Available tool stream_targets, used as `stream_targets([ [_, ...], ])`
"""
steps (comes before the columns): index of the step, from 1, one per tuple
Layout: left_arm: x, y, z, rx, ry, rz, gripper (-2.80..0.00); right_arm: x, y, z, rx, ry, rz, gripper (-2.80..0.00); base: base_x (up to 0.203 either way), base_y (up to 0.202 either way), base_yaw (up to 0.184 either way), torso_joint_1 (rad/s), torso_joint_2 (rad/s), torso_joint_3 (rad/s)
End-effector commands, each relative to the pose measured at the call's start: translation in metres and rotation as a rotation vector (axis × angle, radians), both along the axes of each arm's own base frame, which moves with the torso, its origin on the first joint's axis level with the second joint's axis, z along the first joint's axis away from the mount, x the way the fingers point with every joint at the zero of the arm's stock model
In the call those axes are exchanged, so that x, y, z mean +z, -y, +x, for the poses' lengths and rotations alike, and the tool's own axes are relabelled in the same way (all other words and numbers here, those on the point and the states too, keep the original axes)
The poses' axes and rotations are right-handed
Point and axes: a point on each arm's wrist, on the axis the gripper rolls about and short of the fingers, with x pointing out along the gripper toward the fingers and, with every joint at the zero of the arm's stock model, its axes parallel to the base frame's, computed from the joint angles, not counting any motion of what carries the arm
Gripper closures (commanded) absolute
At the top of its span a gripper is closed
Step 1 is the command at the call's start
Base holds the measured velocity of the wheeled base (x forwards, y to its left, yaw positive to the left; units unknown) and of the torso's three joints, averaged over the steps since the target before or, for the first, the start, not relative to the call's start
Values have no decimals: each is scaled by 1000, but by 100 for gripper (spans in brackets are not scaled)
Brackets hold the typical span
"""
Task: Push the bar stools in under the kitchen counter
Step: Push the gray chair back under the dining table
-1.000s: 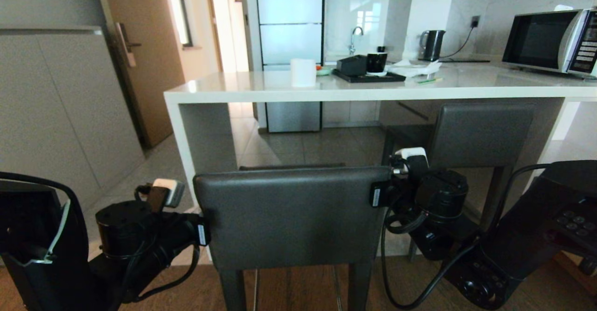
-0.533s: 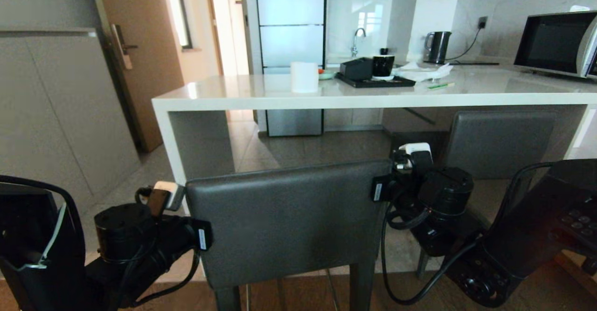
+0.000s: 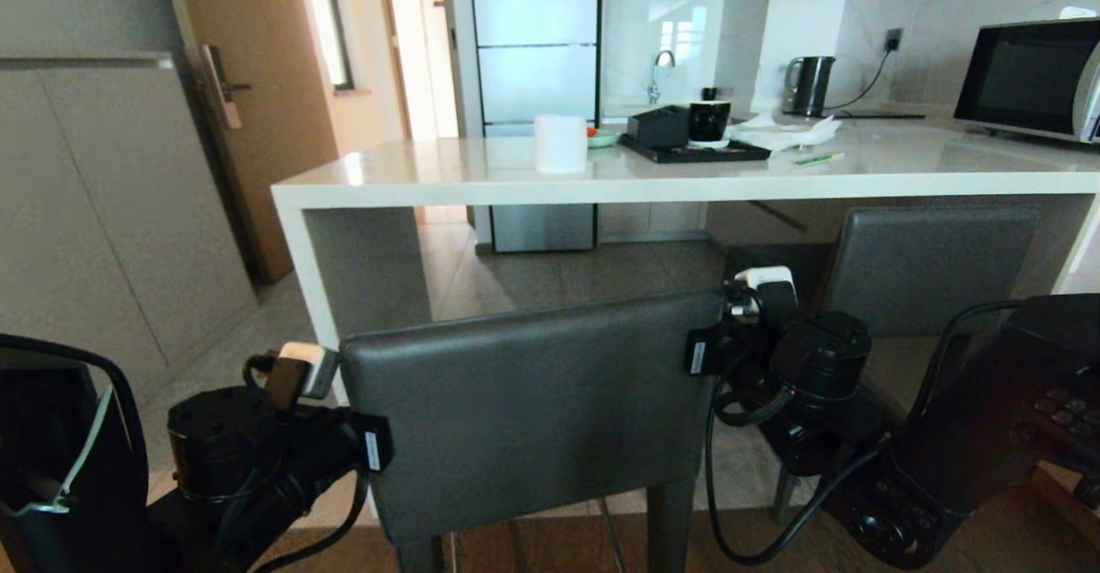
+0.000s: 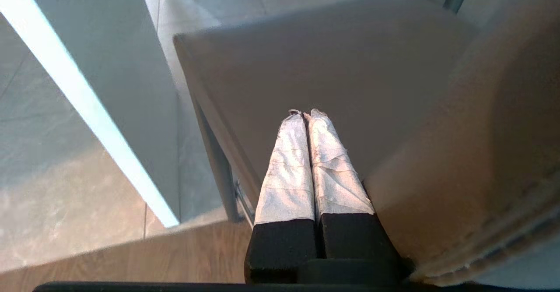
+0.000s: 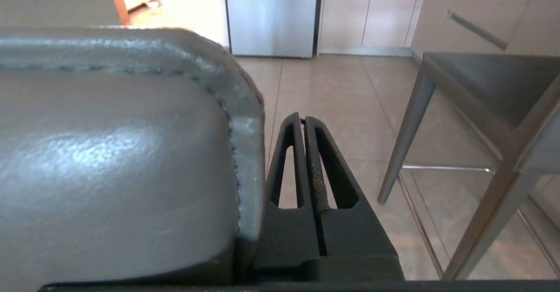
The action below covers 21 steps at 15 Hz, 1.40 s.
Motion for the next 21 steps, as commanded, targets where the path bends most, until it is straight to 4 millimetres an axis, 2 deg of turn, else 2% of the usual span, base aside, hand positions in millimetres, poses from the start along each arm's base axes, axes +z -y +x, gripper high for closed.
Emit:
stream_targets([
  [1, -4, 1, -6, 1, -24, 14, 0, -4, -1, -1, 4, -4, -1, 0, 0, 0, 0, 0, 0, 0],
  [3, -3, 7, 0, 25, 0, 19, 0, -5, 1, -4, 4, 2, 1, 0, 0, 0, 0, 0, 0, 0],
  [5, -4, 18, 18, 43, 52, 32, 0, -9, 4, -8, 6, -6, -4, 0, 0, 0, 0, 0, 0, 0],
  [7, -15, 28, 37, 44, 88, 139, 0, -13, 7, -11, 4, -7, -5, 0, 0, 0, 0, 0, 0, 0],
  [9, -21, 38, 48, 32, 113, 177, 0, -13, 9, -10, -4, -3, -2, 0, 0, 0, 0, 0, 0, 0],
  [12, -25, 31, 49, 54, 94, 176, 0, -12, 9, -9, -4, 1, -2, 0, 0, 0, 0, 30, 30, -14],
  [17, -18, 9, 34, 101, 53, 155, 0, -14, 8, -9, -3, -2, -3, 0, 0, 0, 0, 0, 0, 0],
  [19, -13, 4, 25, 110, 46, 153, 0, -12, 10, -11, -5, -2, -3, 0, 0, 0, 0, 0, 0, 0],
  [21, 1, -4, 19, 140, 69, 102, 0, -11, 12, -19, 4, -11, -9, 0, 0, 0, 0, 0, 0, 0],
])
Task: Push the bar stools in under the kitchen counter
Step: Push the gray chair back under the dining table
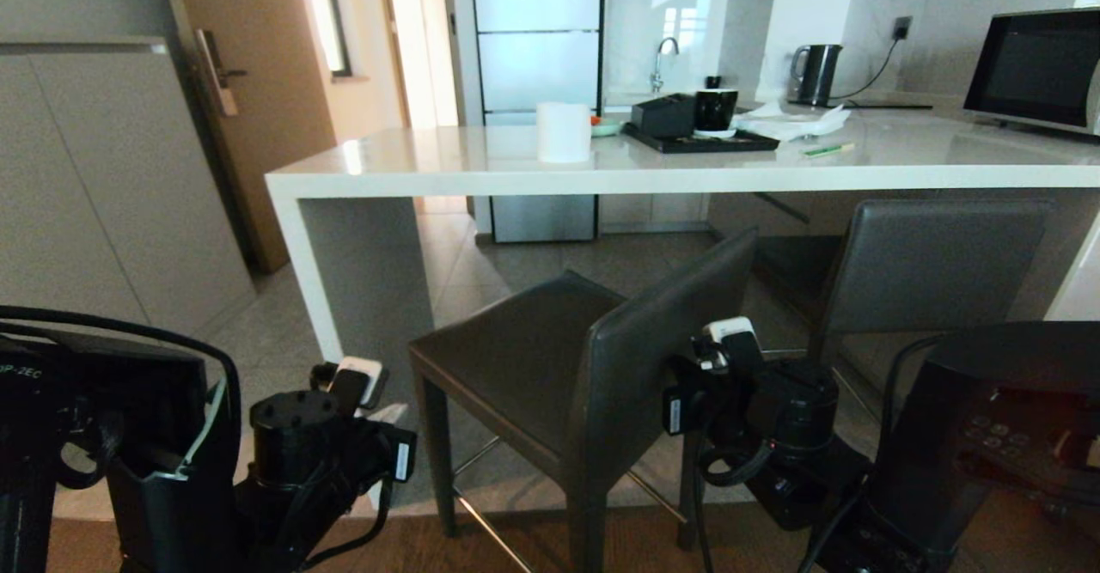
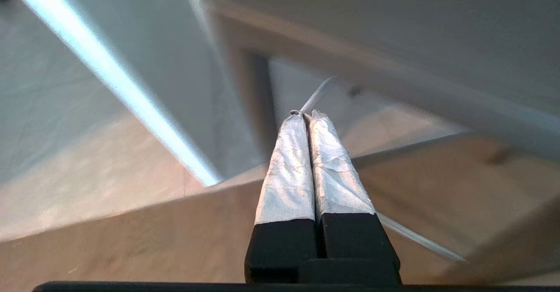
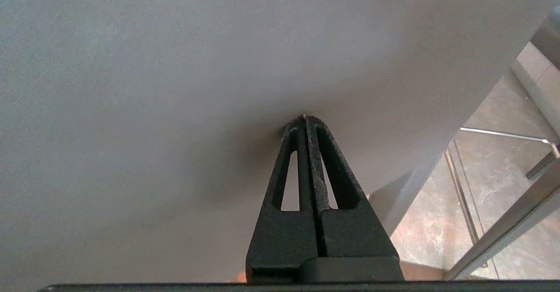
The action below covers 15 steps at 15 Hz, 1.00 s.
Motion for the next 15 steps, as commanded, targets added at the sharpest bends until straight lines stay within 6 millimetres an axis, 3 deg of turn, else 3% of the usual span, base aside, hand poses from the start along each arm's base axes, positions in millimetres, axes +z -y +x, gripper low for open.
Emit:
stream_targets([
  [1, 22, -8, -9, 30, 58, -66, 0, 8, -2, -10, 17, 15, 9, 0, 0, 0, 0, 0, 0, 0],
  [7, 28, -20, -17, 68, 60, -85, 0, 11, -53, -20, 172, 67, -31, 0, 0, 0, 0, 0, 0, 0],
  [11, 33, -23, -29, 67, 59, -86, 0, 4, -86, 0, 199, 83, -18, 0, 0, 0, 0, 0, 0, 0],
  [15, 32, -25, -33, 76, 45, -104, 0, 2, -124, 6, 253, 103, 1, 0, 0, 0, 0, 0, 0, 0],
])
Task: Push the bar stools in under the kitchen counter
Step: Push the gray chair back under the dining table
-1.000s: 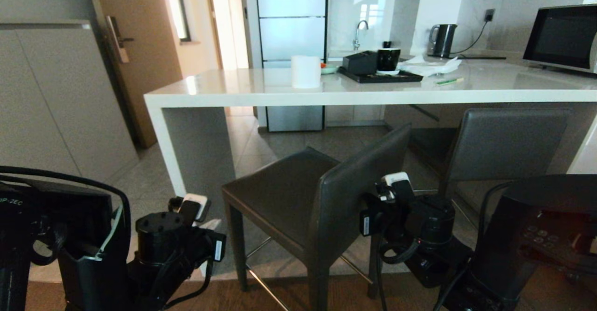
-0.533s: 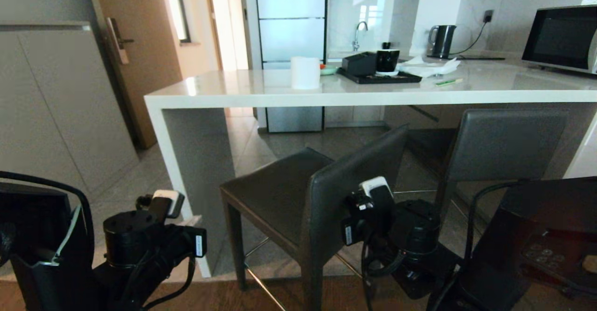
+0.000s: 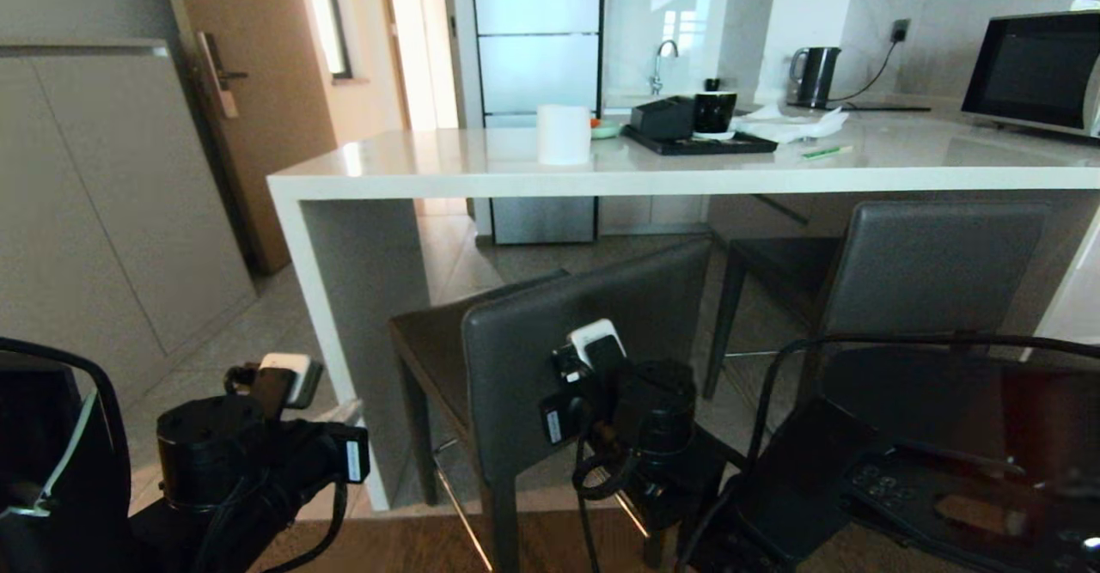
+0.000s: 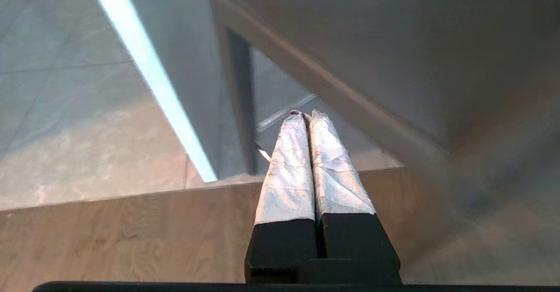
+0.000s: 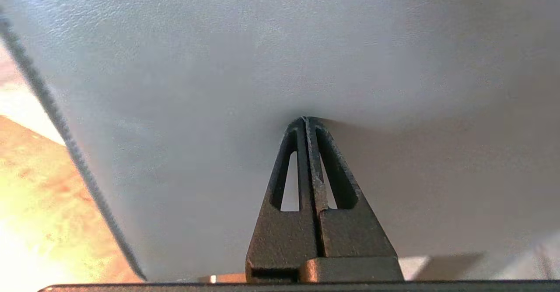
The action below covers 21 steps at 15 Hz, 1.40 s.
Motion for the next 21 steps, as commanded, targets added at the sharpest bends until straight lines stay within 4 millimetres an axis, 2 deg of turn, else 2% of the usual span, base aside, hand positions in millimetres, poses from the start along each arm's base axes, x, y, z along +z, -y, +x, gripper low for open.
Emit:
stream_targets([
  [1, 4, -1, -3, 4, 16, -7, 0, -2, -18, 6, 18, 13, 14, 0, 0, 0, 0, 0, 0, 0],
  [3, 4, -1, -6, 0, 11, -5, 0, 1, -26, 10, 23, 10, 16, 0, 0, 0, 0, 0, 0, 0],
  [4, 4, 0, -5, -3, 12, -4, 0, 3, -23, 8, 20, 5, 17, 0, 0, 0, 0, 0, 0, 0],
  [7, 7, 3, 5, 2, 46, -9, 0, 25, 5, -12, 6, -22, 54, 0, 0, 0, 0, 0, 0, 0],
  [9, 13, 6, 14, 13, 87, -21, 0, 41, 40, -17, -46, -36, 77, 0, 0, 0, 0, 0, 0, 0],
  [12, 21, 20, 27, 88, 154, -27, 0, 48, 106, 16, -227, -31, 91, 0, 0, 0, 0, 0, 0, 0],
  [14, 22, 34, 22, 71, 163, -31, 0, 51, 142, 31, -294, -25, 98, 0, 0, 0, 0, 0, 0, 0],
  [18, 8, 62, -1, 62, 111, 10, 0, 43, 182, 58, -369, -29, 99, 0, 0, 0, 0, 0, 0, 0],
  [21, 3, 62, -13, 102, 83, 24, 0, 34, 202, 82, -433, -23, 101, 0, 0, 0, 0, 0, 0, 0],
])
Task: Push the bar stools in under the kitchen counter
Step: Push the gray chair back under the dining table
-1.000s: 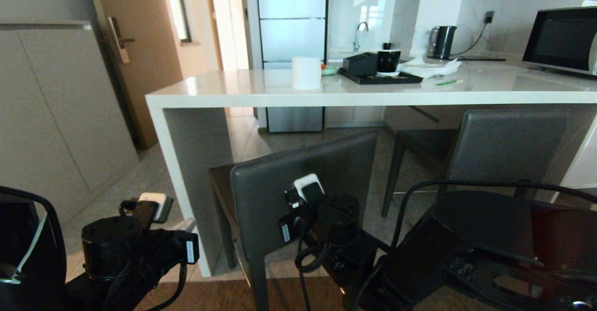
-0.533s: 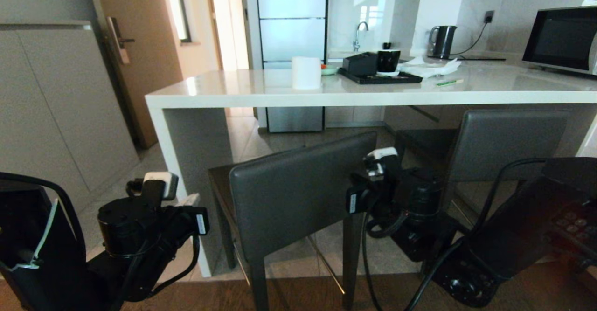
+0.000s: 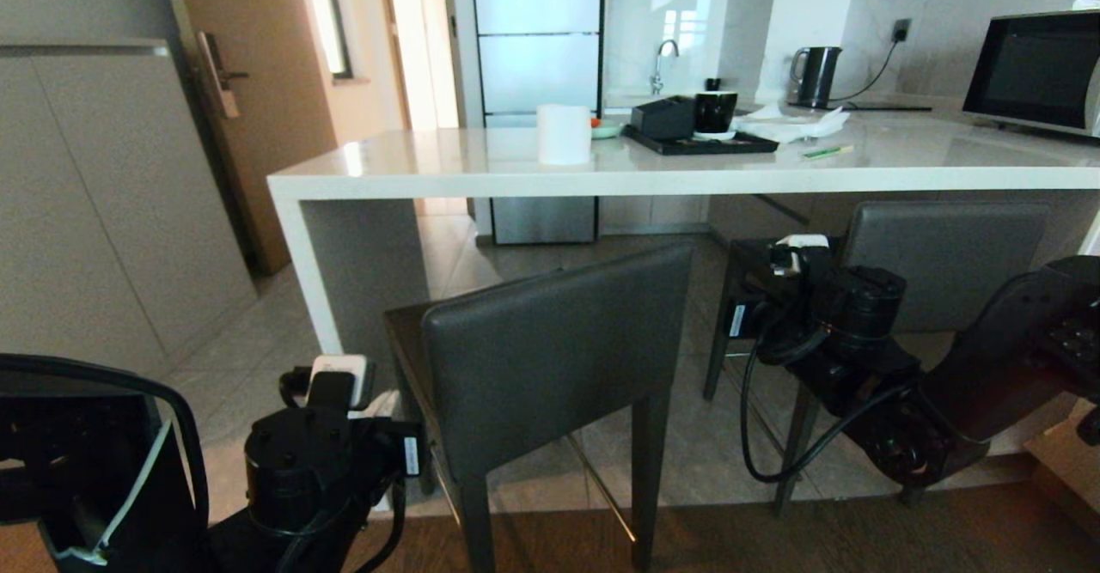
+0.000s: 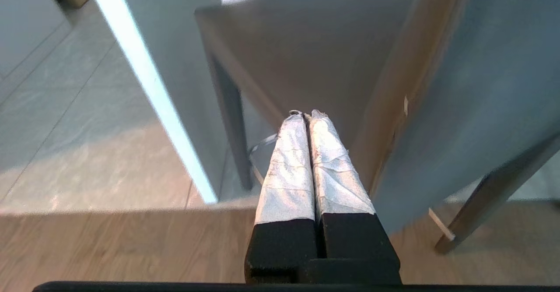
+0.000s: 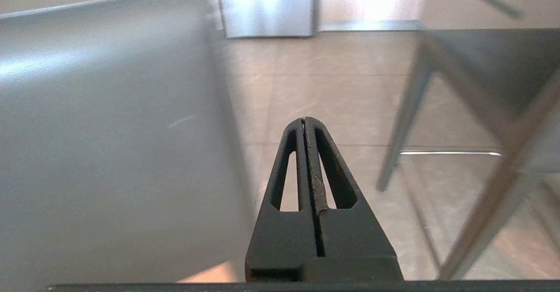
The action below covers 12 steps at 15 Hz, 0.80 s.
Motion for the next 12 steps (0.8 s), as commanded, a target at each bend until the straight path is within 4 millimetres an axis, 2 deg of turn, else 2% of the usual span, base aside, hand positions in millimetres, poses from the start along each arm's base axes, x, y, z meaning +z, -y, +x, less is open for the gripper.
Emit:
stream_targets([
  [1, -1, 0, -3, 6, -4, -3, 0, -11, 10, 16, -31, -3, -1, 0, 0, 0, 0, 0, 0, 0],
  [5, 4, 7, 11, 28, 45, -30, 0, -30, 20, 48, -61, 1, -5, 0, 0, 0, 0, 0, 0, 0],
  [9, 5, 21, 27, 45, 84, -51, 0, -49, 18, 86, -43, 23, -24, 0, 0, 0, 0, 0, 0, 0],
  [12, 7, 22, 28, 47, 93, -57, 0, -53, -4, 107, 21, 52, -22, 0, 0, 0, 0, 0, 0, 0],
])
